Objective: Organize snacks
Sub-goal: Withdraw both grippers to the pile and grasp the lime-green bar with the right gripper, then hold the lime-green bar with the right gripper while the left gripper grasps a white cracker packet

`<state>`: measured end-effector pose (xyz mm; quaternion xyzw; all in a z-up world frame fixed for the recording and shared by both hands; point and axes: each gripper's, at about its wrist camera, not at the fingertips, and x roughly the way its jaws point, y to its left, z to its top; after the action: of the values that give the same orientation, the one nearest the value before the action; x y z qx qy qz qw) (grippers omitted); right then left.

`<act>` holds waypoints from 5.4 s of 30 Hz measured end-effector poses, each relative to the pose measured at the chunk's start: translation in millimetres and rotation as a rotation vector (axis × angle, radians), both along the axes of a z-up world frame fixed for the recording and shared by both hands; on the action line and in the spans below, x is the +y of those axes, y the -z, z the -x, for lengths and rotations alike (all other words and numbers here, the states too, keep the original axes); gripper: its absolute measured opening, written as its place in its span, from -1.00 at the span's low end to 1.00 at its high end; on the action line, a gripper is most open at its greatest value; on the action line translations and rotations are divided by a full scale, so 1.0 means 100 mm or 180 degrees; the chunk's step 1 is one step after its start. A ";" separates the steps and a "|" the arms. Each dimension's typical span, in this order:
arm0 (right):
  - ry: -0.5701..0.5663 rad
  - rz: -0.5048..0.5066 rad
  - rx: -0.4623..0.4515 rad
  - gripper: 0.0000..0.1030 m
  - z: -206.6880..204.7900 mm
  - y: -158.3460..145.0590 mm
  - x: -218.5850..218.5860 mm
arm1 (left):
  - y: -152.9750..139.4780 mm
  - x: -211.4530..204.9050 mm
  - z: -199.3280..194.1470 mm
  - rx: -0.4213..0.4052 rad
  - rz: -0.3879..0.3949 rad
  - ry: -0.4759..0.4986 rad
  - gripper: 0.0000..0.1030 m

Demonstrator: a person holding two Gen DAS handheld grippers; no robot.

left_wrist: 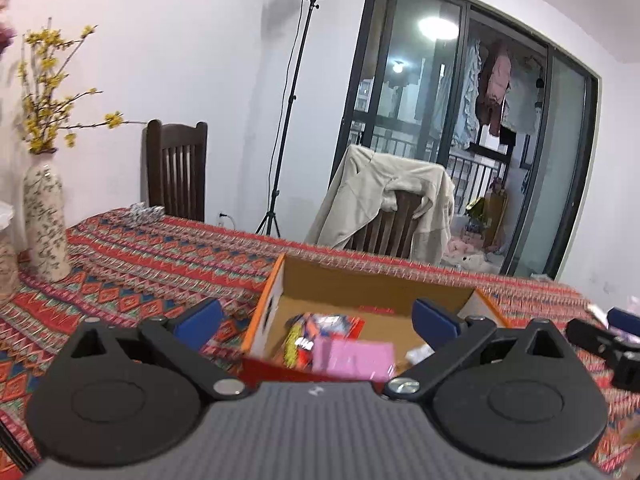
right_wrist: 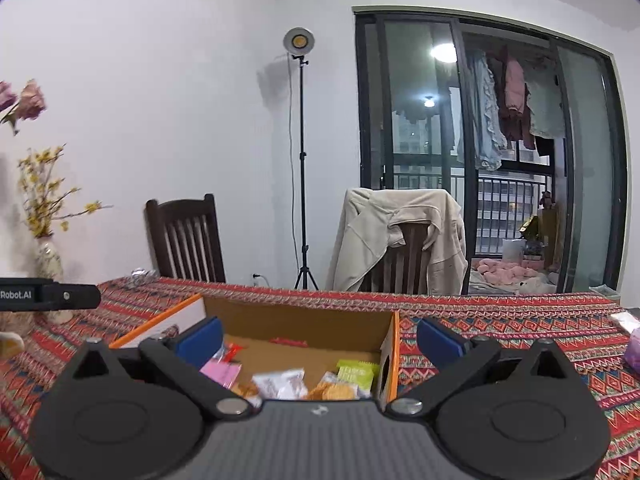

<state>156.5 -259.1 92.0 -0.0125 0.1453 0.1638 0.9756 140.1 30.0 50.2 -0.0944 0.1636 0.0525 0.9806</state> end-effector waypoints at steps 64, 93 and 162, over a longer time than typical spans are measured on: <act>-0.0688 0.0596 0.1085 -0.37 1.38 0.89 0.67 | 0.85 0.20 1.48 0.0423 -0.0066 0.0312 1.00; -0.0120 0.0018 0.0593 -0.37 1.03 0.30 -0.10 | 0.64 -0.14 0.97 0.0606 -0.0039 0.0391 1.00; 0.0195 -0.0204 0.0738 -0.36 0.53 0.60 -0.66 | 1.04 -0.78 0.04 0.1234 -0.0388 0.0293 0.30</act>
<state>103.4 -325.0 31.9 0.0422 0.2522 0.1388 0.9567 135.8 -47.8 -54.0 -0.0155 0.3499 0.0345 0.9360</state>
